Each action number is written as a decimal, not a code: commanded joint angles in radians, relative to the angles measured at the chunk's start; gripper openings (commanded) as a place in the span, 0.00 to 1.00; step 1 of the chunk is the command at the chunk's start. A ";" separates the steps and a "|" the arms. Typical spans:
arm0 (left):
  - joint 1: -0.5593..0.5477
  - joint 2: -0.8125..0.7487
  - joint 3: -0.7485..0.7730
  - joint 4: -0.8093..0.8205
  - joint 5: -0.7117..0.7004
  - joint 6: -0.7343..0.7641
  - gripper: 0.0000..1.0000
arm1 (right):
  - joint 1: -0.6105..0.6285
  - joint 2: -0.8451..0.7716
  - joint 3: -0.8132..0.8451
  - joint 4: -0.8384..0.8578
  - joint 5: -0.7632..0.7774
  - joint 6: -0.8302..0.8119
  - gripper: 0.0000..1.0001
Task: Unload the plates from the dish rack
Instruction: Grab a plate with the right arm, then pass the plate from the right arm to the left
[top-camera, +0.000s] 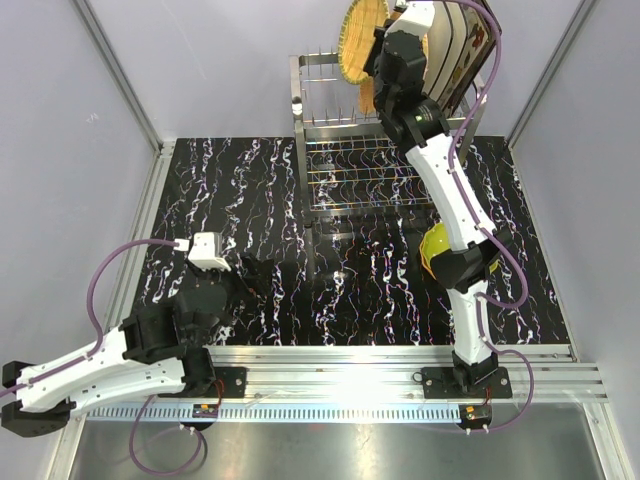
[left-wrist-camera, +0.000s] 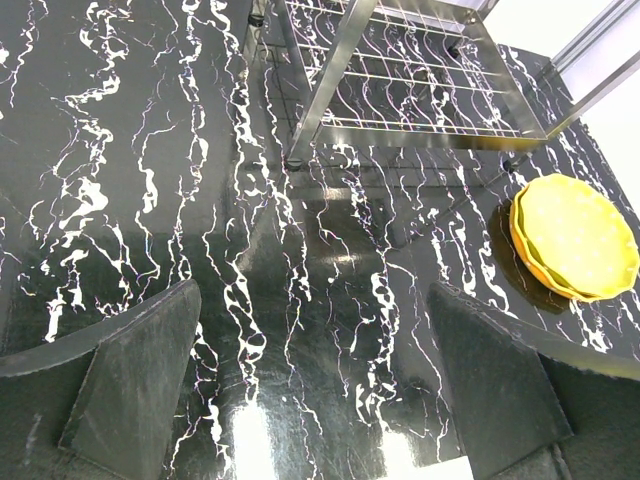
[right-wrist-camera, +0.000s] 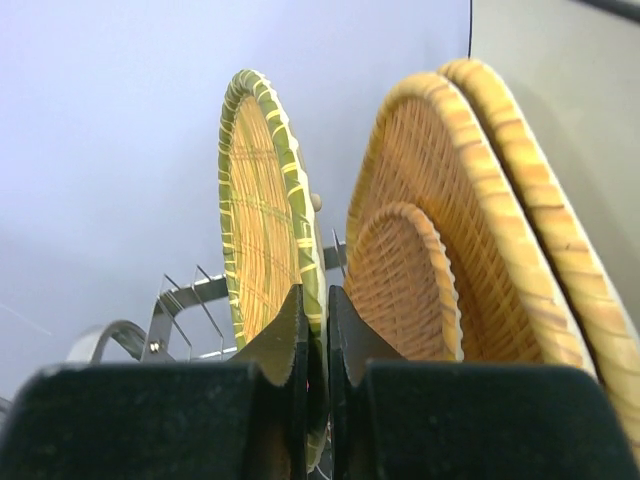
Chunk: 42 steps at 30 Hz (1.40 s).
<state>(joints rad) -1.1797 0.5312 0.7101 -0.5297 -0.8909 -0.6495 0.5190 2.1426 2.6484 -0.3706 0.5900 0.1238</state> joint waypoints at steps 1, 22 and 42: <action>0.003 0.013 0.032 0.033 -0.033 -0.007 0.99 | 0.006 -0.064 0.059 0.168 0.004 -0.013 0.00; 0.006 -0.006 0.048 0.235 0.101 0.079 0.99 | -0.016 -0.340 -0.173 0.010 -0.528 0.123 0.00; 0.264 0.093 0.097 0.640 0.677 0.018 0.98 | -0.185 -0.660 -0.734 0.088 -1.521 0.137 0.00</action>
<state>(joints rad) -0.9817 0.5900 0.7696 -0.0204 -0.3988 -0.5613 0.3344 1.5948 1.9625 -0.4149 -0.7673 0.2340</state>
